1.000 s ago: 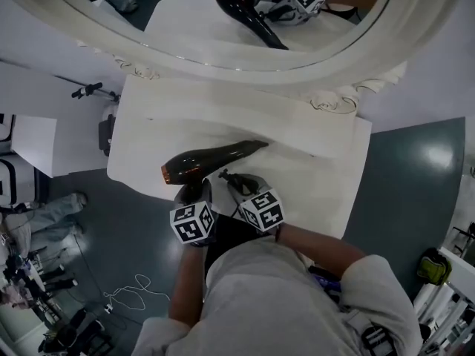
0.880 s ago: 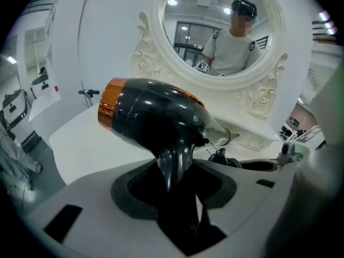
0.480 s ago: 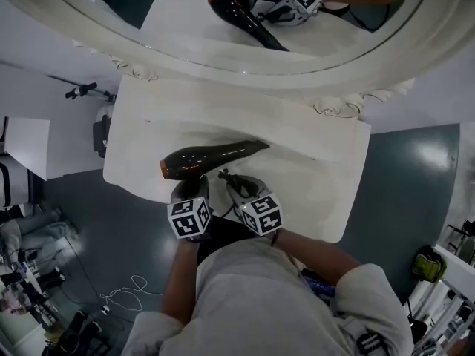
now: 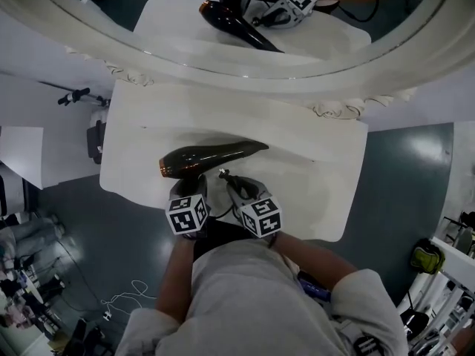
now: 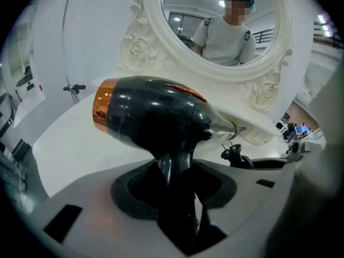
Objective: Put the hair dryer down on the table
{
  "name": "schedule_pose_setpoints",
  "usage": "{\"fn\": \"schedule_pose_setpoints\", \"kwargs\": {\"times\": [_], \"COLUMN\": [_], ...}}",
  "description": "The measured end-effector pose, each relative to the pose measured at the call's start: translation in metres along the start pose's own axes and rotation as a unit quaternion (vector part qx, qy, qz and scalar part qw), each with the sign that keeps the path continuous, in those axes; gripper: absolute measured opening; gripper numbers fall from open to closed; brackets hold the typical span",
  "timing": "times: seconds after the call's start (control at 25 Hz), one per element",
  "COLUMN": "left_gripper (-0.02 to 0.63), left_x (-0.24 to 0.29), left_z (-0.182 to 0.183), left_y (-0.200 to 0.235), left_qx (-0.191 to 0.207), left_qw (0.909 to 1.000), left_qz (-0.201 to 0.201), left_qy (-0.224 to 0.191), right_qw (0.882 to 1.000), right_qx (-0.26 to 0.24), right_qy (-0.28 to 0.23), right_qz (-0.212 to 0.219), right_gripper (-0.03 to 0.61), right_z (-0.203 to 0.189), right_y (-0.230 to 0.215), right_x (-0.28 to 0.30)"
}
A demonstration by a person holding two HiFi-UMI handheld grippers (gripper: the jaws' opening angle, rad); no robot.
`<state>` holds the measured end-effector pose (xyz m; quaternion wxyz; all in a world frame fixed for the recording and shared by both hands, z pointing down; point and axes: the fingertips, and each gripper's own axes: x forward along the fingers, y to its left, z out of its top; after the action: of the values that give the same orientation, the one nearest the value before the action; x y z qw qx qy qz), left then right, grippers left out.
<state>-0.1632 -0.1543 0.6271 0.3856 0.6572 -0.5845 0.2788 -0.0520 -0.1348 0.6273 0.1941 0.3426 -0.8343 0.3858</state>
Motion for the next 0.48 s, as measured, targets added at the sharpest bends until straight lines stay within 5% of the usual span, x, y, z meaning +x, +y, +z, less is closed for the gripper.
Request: {"fn": "schedule_pose_setpoints", "kwargs": {"times": [0.48], "left_gripper": [0.173], "left_x": [0.020], "left_z": [0.005], "left_y": [0.001], "left_qx": [0.014], "left_qw": [0.9990], "left_qz": [-0.033], "left_qy": [0.027], "right_qw": [0.999], "right_qx": [0.032], "right_qy": [-0.012], "right_qz": [-0.034], "right_gripper": [0.129], "right_z": [0.004], "right_y": [-0.011], "right_x": [0.004]}}
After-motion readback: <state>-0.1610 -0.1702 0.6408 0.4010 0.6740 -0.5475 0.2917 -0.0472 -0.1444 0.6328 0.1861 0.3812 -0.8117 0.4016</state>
